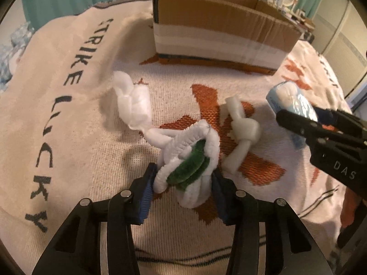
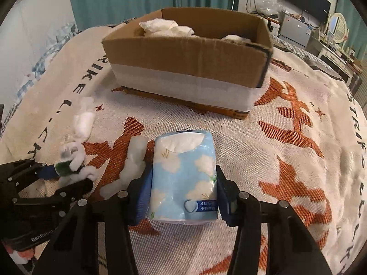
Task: Organize soft objects
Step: 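Grasp the blue tissue pack with the right tool while the left tool grasps the white pipe-cleaner flower, then carry the blue pack with the right tool into the box while the left tool drops the flower in, then lift both open tools out of the box, then grasp the white translucent piece with the right tool while the left tool grasps the cotton puff, then carry the translucent piece with the right tool into the box while the left tool releases the cotton there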
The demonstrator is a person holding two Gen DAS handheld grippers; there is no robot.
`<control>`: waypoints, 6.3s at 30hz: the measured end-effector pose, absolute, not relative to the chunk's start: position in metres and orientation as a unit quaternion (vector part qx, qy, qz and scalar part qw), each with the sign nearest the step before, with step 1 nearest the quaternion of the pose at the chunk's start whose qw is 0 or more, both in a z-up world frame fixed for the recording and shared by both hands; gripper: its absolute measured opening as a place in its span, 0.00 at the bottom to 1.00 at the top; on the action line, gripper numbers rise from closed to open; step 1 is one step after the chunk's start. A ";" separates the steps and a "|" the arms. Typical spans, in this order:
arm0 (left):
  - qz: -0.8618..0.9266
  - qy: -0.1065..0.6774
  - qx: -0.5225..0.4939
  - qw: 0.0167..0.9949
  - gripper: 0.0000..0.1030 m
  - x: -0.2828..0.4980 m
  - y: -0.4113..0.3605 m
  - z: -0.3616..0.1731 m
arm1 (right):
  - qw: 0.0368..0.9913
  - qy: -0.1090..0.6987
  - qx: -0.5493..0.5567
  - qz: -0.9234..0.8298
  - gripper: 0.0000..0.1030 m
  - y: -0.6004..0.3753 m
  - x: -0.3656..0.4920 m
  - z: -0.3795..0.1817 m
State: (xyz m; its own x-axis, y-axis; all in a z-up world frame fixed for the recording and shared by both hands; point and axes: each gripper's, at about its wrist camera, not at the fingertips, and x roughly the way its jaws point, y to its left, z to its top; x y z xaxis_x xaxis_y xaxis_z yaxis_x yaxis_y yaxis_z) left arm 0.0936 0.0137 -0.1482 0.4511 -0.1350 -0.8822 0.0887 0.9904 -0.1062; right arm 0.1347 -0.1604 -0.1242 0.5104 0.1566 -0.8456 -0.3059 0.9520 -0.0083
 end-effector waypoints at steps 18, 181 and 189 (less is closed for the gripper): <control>-0.083 0.411 -0.001 0.908 0.43 0.063 0.013 -0.035 | 0.906 0.399 -0.061 0.126 0.48 -0.161 0.066 -0.023; -0.131 0.302 0.049 0.943 0.32 0.056 0.009 0.061 | 0.959 0.250 0.008 0.134 0.25 -0.158 0.047 0.090; -0.137 0.287 0.047 0.947 0.32 0.114 -0.009 0.073 | 0.965 0.230 0.008 0.128 0.25 -0.176 0.101 0.123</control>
